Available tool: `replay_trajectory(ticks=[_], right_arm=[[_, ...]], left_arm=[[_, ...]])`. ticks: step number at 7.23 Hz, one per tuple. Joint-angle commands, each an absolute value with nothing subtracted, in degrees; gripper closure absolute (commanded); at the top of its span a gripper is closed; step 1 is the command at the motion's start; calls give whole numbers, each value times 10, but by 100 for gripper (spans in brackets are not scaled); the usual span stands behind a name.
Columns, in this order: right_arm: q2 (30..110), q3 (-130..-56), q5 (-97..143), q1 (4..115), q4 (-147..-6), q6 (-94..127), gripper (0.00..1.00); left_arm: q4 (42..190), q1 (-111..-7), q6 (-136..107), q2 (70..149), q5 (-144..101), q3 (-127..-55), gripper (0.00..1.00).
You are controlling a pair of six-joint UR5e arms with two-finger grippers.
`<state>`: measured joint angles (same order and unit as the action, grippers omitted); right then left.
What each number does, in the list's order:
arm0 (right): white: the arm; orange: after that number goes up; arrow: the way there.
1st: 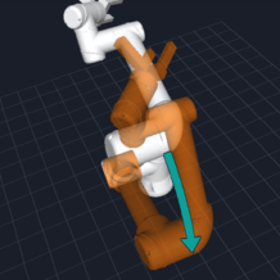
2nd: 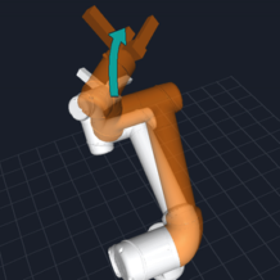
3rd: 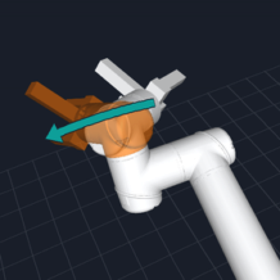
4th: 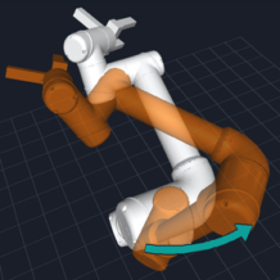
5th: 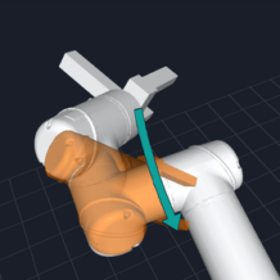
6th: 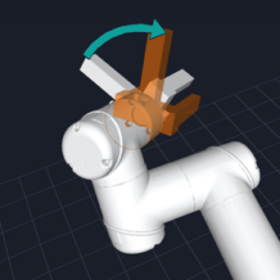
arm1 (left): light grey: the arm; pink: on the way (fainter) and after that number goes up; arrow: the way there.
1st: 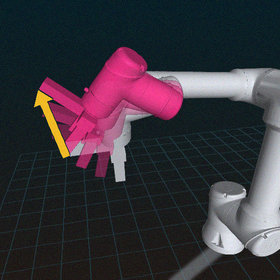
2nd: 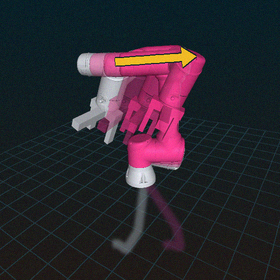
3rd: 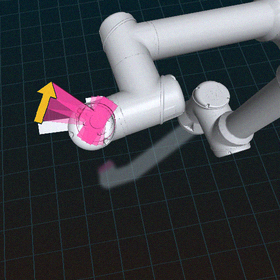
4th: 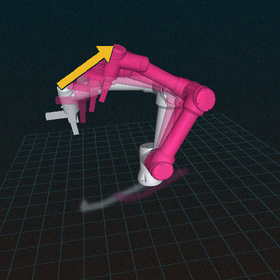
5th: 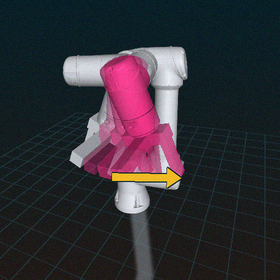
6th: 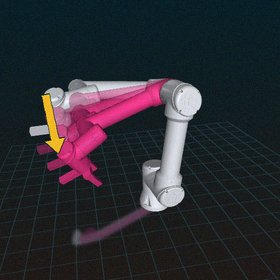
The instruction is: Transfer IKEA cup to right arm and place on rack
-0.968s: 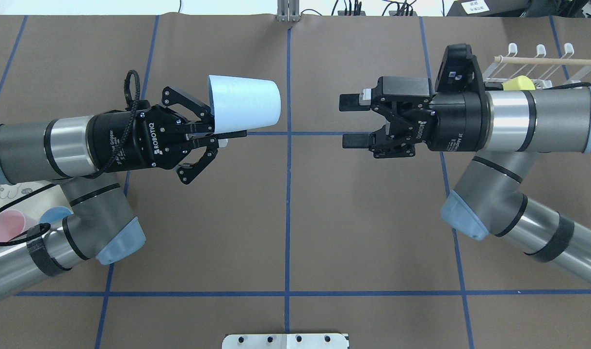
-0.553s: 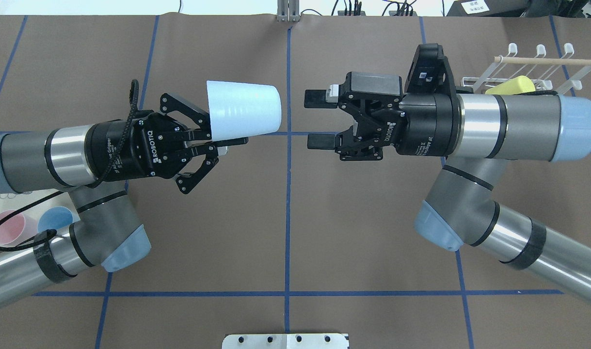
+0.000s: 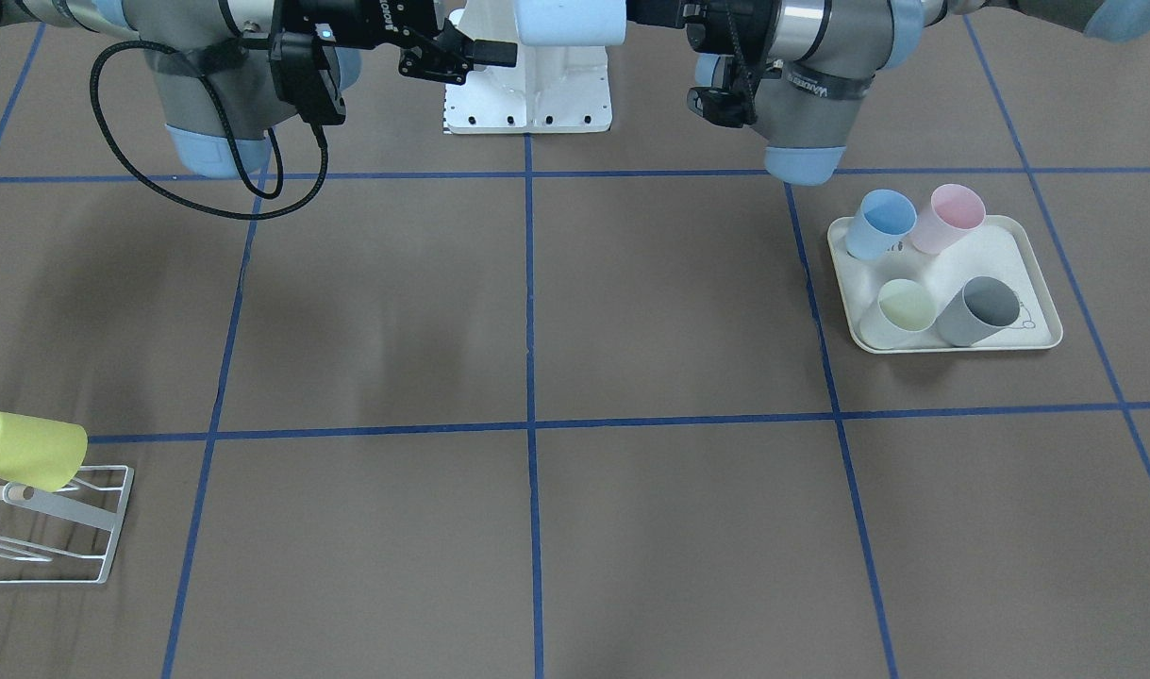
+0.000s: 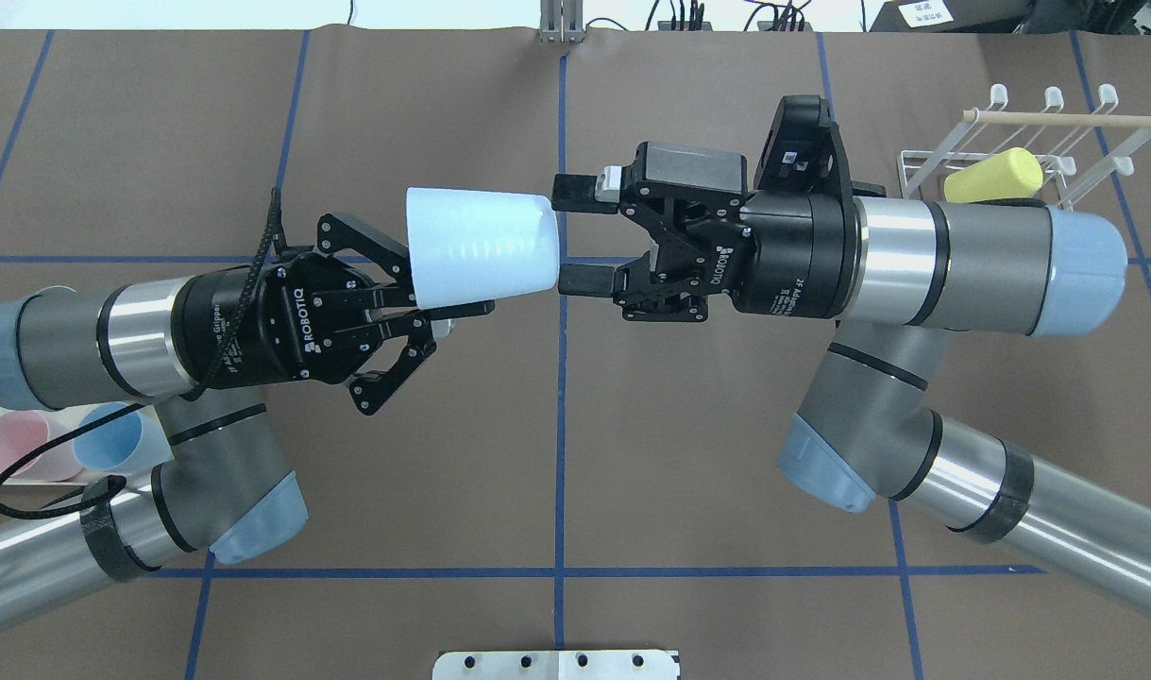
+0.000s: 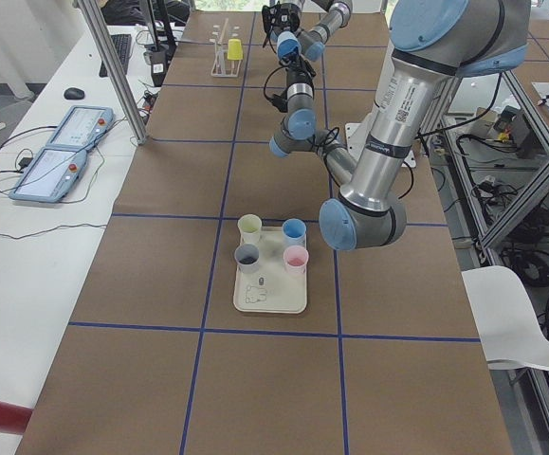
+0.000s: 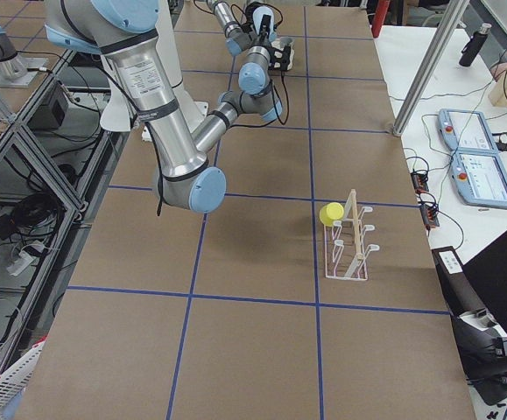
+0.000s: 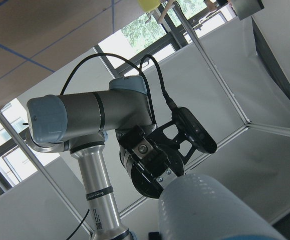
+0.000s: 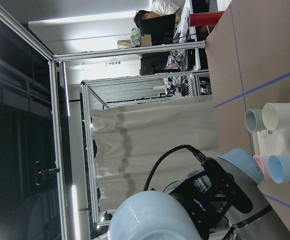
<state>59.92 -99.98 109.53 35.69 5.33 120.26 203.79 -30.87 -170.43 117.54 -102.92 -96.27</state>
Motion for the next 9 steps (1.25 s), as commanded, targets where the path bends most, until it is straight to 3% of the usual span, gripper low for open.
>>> replay_trajectory(ticks=[1,4,5,6,7,8,9], right_arm=[[593,-999,1091,353,54,1203,1],[592,-999,1080,343,54,1202,4],[592,-999,1079,343,54,1202,22],[592,-998,1077,343,60,1202,51],[592,-999,1073,343,62,1201,74],[594,-1000,1075,343,62,1201,81],[594,-1001,1075,345,63,1189,82]], left_arm=[[2039,-301,-1703,1176,-1024,-962,100],[2039,-296,-1702,1182,-1023,-957,100],[2039,-296,-1702,1182,-1023,-956,100],[2039,-295,-1702,1181,-1023,-955,100],[2040,-294,-1700,1181,-1023,-955,72],[2040,-295,-1697,1179,-1022,-959,32],[2041,-299,-1697,1176,-1022,-964,0]])
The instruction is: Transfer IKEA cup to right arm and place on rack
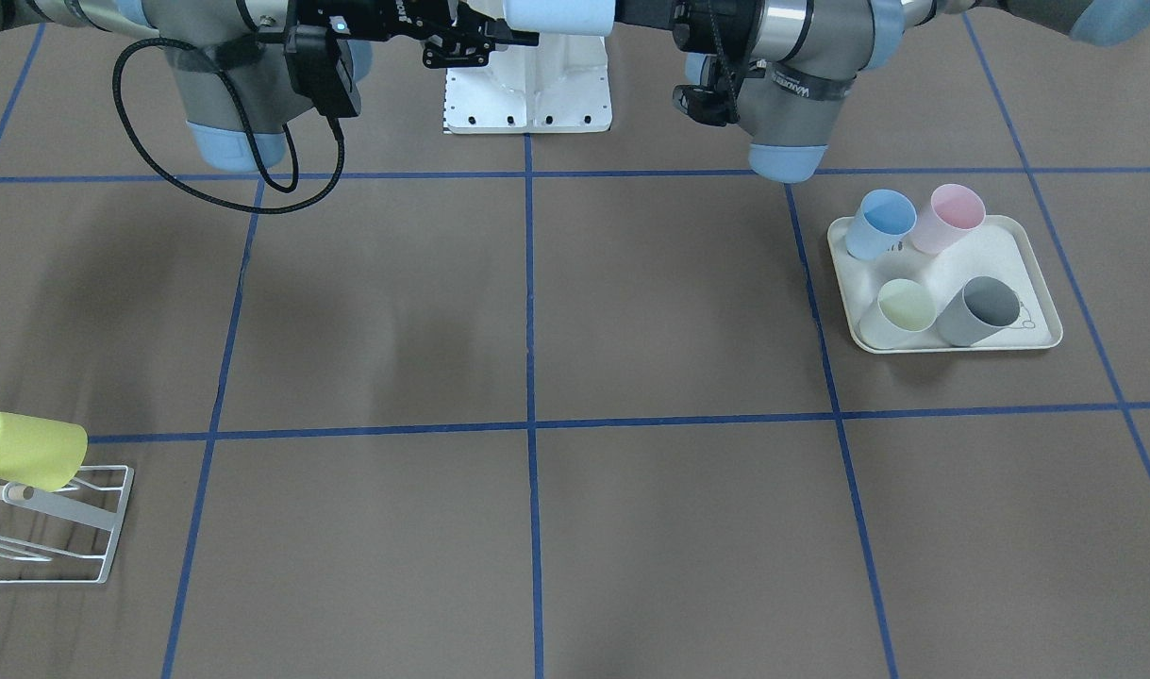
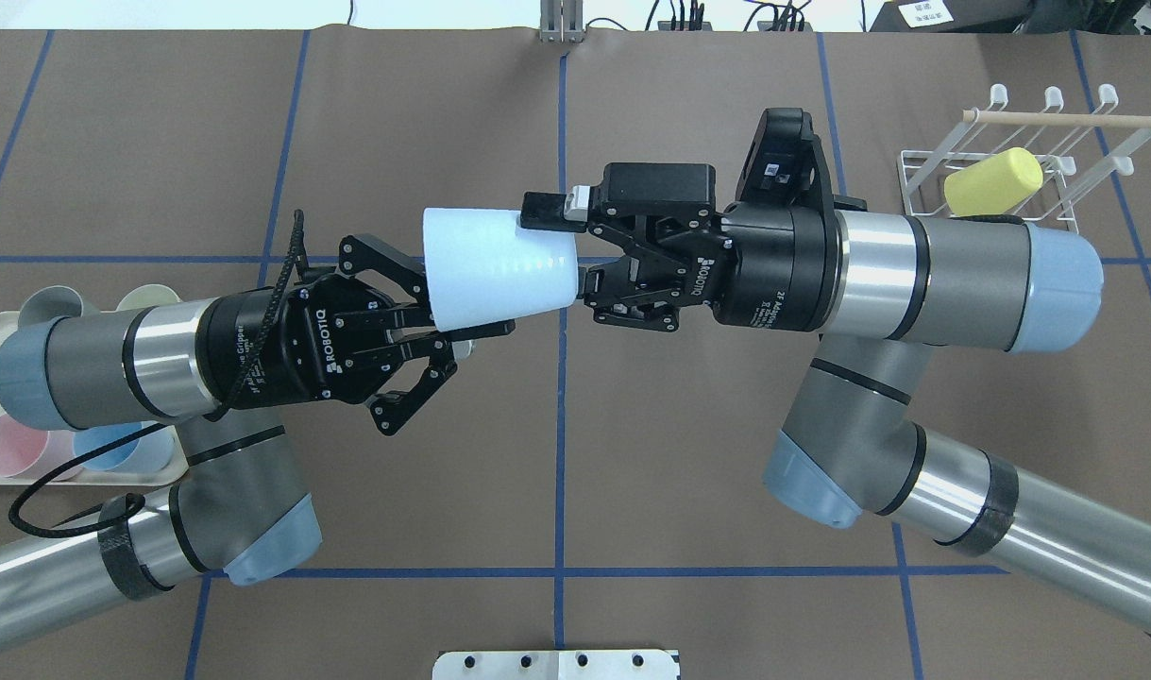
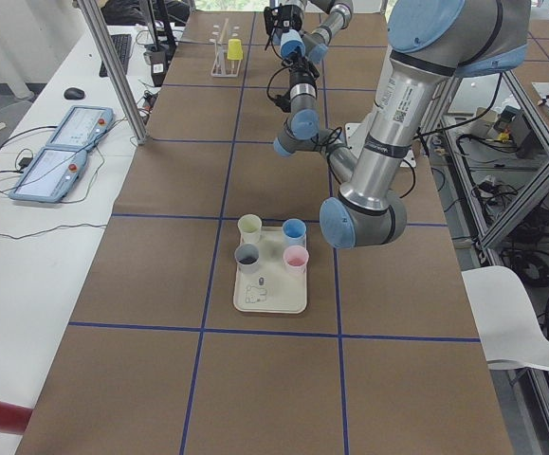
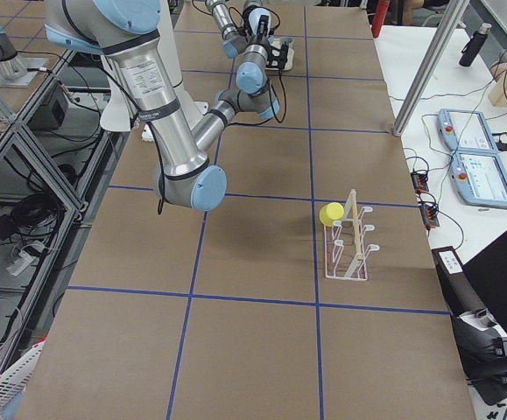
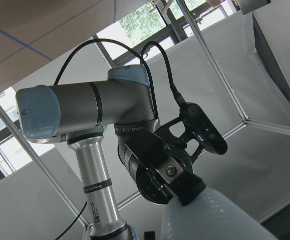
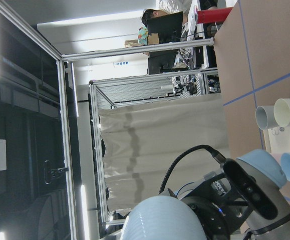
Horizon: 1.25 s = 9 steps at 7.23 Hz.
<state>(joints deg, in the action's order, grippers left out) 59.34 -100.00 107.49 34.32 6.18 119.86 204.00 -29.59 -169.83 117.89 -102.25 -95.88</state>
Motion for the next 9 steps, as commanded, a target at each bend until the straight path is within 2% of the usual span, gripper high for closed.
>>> replay_trajectory(ticks=[1,3,4,5,7,9], right_arm=[[597,-1003,1073,349,73,1184,82],[629,-1005,1072,389,95,1186,82],[668,-1005,1074,416,92,1182,82],[702,-1001,1087,462,84,1154,83],[726,-991,1181,556,-41,1027,85],[732,-996,1236,626,-225,869,85]], left_arm=[[2036,-314,-1688,1171,-1022,-971,0],[2029,-383,-1586,1081,-1041,-981,0],[1988,-437,-1533,1071,-1122,-974,0],[1885,-519,-1463,1071,-1254,-974,0],[1729,-632,-1246,1039,-1397,-972,0],[1614,-673,-1064,1014,-1395,-969,0]])
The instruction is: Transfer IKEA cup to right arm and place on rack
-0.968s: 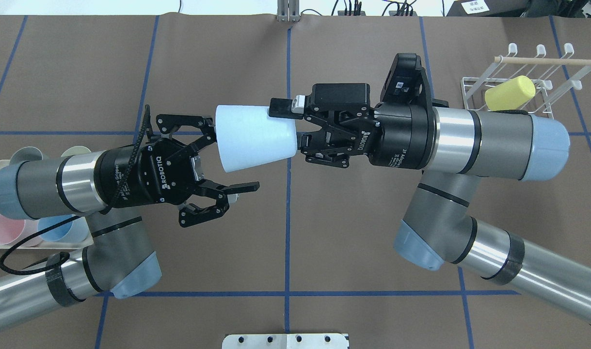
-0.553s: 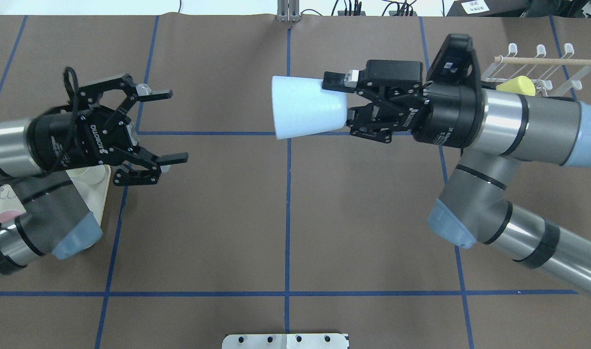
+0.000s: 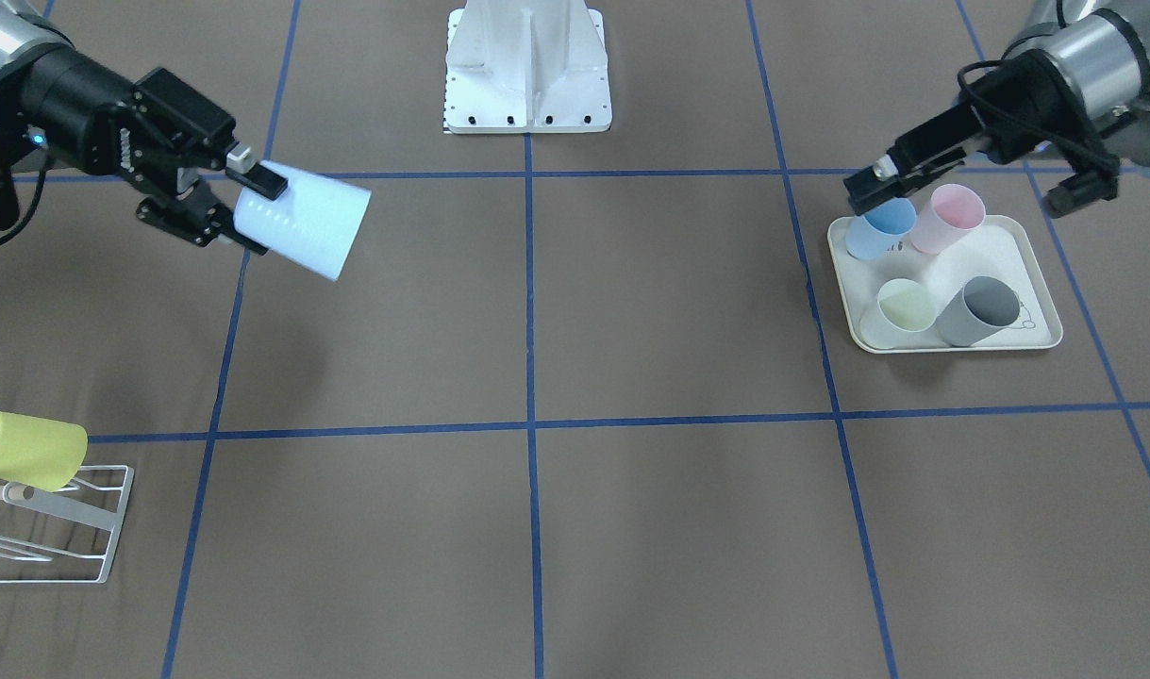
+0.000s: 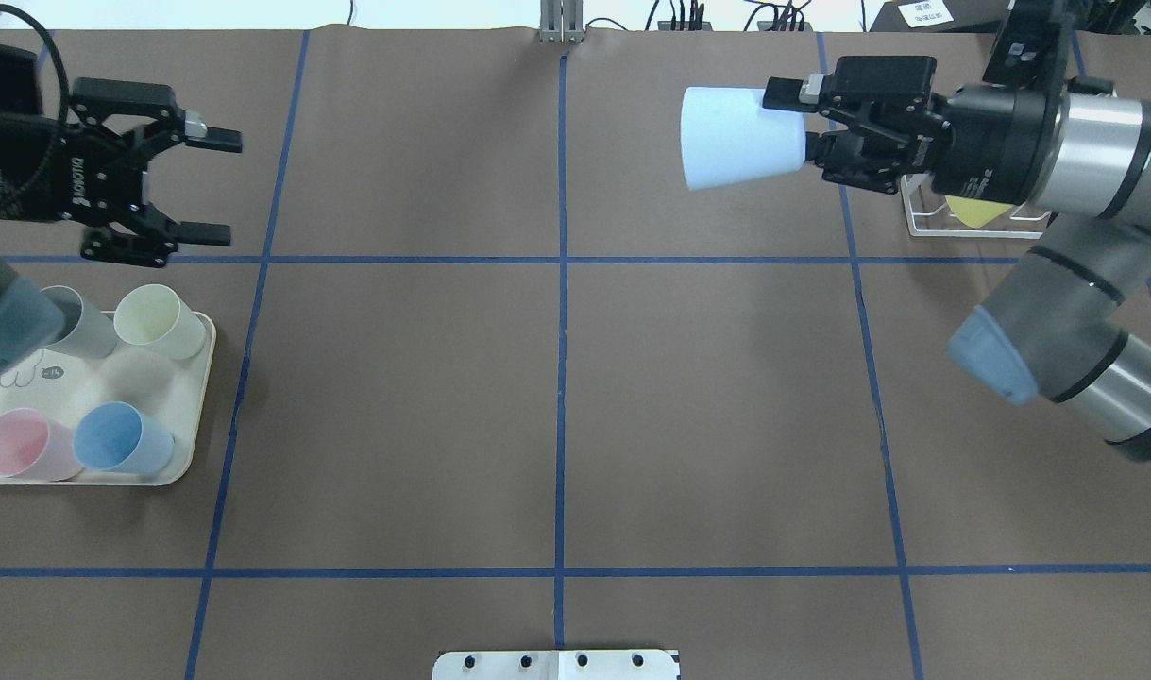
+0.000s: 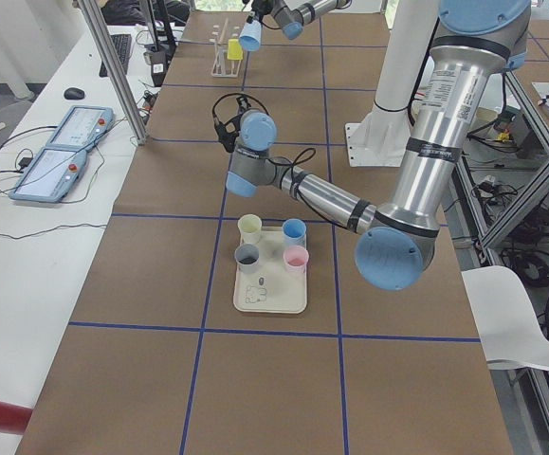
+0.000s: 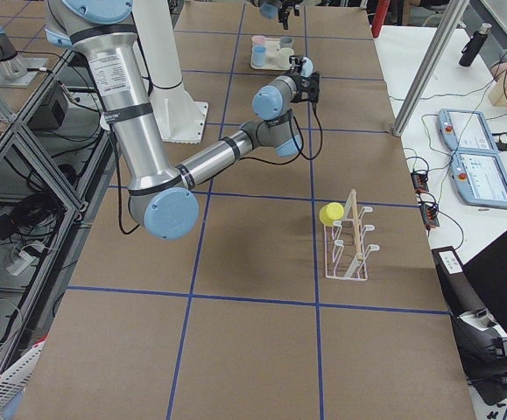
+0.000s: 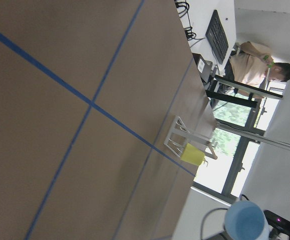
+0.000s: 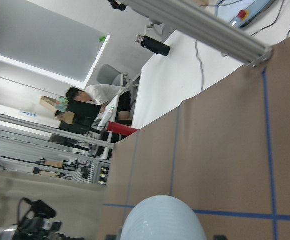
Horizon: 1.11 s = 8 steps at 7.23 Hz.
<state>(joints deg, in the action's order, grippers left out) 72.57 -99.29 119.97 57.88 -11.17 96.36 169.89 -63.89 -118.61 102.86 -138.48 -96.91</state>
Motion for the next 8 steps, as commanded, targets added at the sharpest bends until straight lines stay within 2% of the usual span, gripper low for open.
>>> replay_trajectory(ticks=[1,4,7,8], right_arm=[[757,-995,1239,648,-284,788,84],[764,-997,1325,743,-541,460,84],[748,-997,1329,777,-759,257,83],[749,-991,1329,783,-798,204,83]], left_arm=[[1552,-681,-943,986,-1392,-969,0],[1436,-724,-704,934,-1388,-969,0],[1300,-729,-460,897,-1283,-981,0],[1299,-730,-446,883,-1276,-982,0]])
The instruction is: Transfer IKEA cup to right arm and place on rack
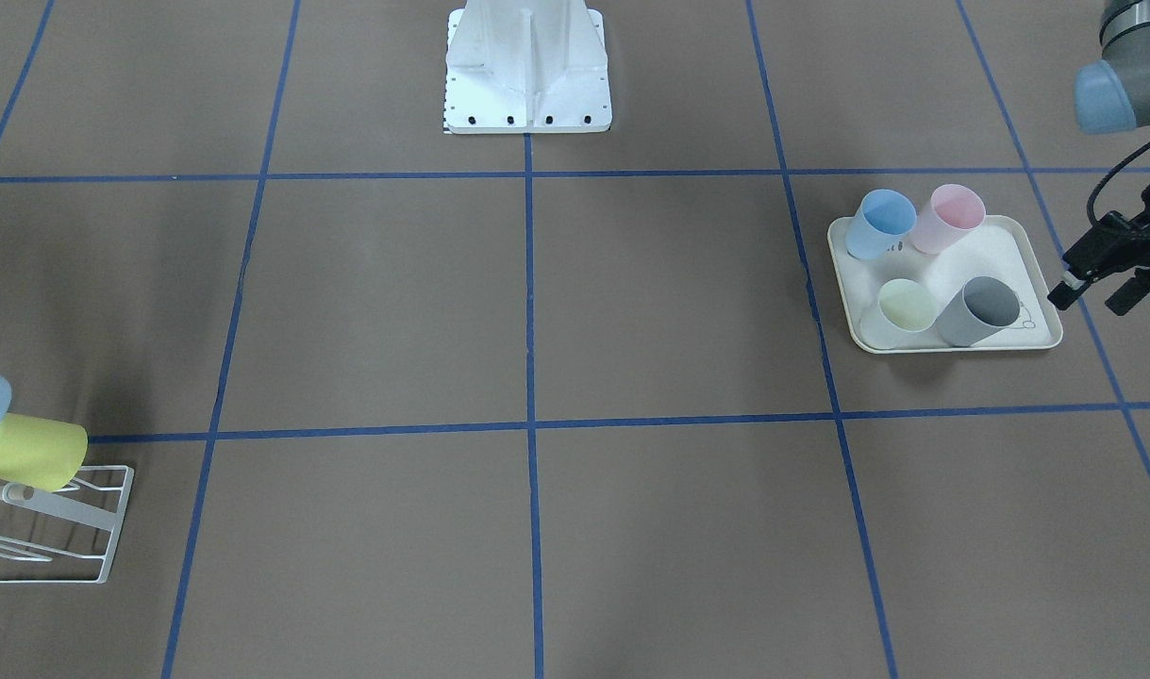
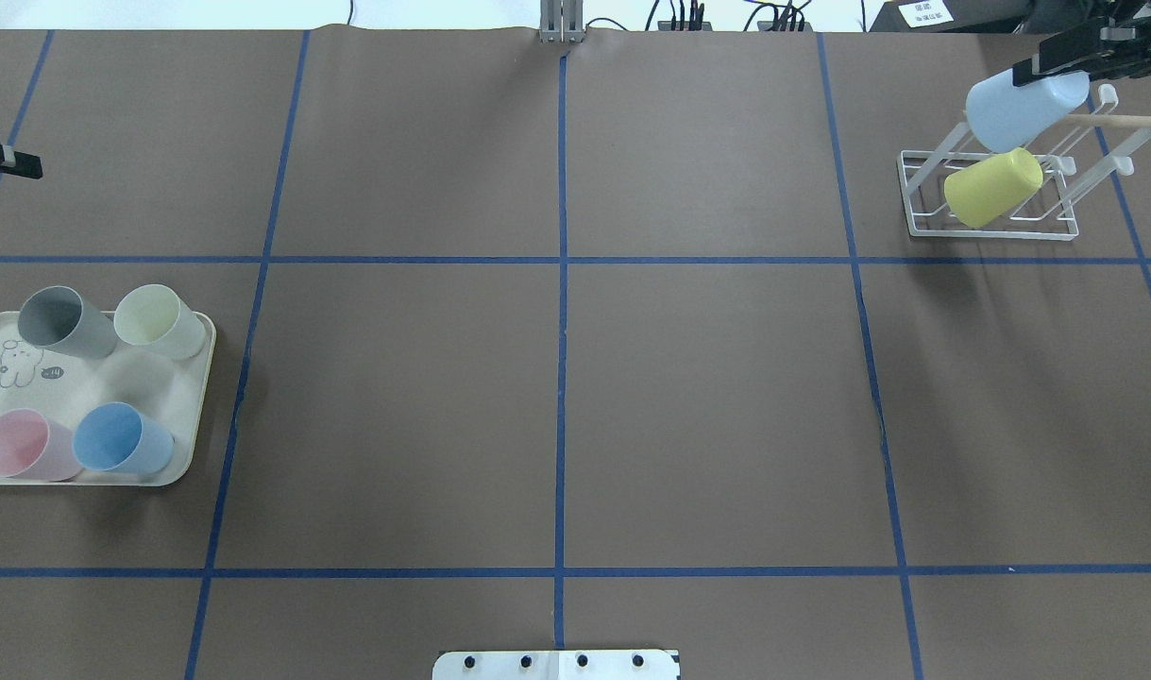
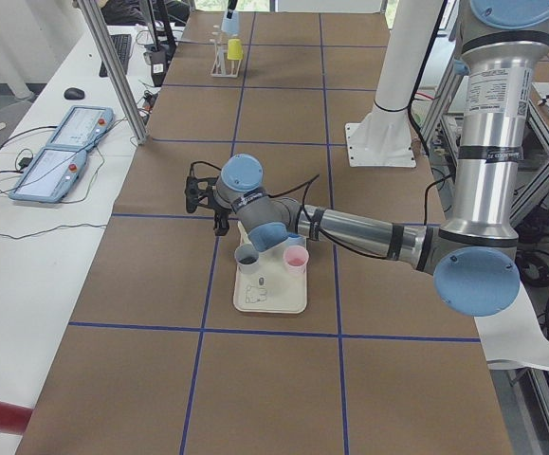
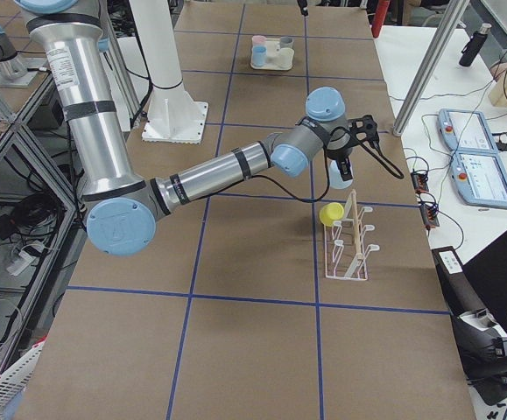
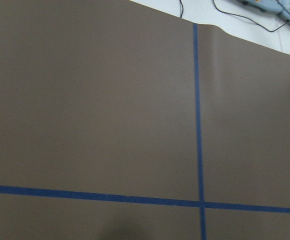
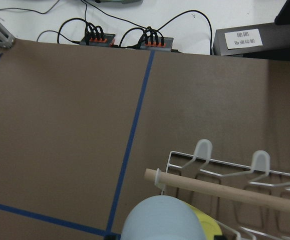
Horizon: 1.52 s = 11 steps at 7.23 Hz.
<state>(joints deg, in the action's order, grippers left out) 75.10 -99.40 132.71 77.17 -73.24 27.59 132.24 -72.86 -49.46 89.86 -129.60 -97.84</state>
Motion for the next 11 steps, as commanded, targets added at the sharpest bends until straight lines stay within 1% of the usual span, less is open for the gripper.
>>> replay_trajectory(ticks=[1,3,4,6,11], right_arm=[[747,-973,1325,783,-819,166,83],[730,-919,1326,783,-818,163,83],[729,-903,1327,783,-817,162,83],[734,-897,1328,783,-817,158,83],[708,-865,1326,780,-816,165,83]], left_arm=[[1299,-730,-446,880,-1276,-988,0],[1298,-730,-447,868,-1276,-999,0],[1298,-729,-453,869,-1276,-1002,0],[1298,-729,-454,869,-1277,-1005,0],[1298,-729,-454,868,-1277,-1006,0]])
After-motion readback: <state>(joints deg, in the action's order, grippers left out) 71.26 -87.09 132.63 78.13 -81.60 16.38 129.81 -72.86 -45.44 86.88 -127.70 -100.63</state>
